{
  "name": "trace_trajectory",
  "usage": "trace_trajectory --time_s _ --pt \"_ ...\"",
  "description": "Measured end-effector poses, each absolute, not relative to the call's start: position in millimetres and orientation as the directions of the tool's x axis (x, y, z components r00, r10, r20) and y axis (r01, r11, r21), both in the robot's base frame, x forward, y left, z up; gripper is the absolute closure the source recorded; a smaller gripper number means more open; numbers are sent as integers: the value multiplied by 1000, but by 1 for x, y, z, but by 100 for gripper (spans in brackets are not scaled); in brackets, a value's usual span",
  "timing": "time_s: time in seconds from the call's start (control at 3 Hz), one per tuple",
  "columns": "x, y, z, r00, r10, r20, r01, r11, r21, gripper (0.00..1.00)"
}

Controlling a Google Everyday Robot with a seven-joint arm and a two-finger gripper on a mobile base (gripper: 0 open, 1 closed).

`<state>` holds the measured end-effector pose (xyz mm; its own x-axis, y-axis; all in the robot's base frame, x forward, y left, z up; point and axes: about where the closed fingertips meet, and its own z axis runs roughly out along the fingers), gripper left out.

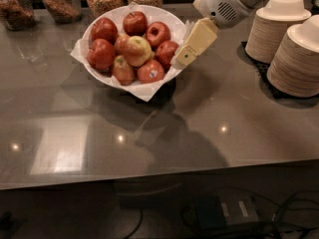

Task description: Pick apple from white bowl

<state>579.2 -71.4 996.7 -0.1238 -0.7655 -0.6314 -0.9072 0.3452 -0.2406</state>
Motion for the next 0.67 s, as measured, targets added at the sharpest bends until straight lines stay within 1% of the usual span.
trace_trajectory --time_s 0.33,0.67 --pt "592 -54 992 -87 -725 -683 -907 340 -247 0" --pt "606 -24 986 -38 -692 -721 -919 308 -247 0"
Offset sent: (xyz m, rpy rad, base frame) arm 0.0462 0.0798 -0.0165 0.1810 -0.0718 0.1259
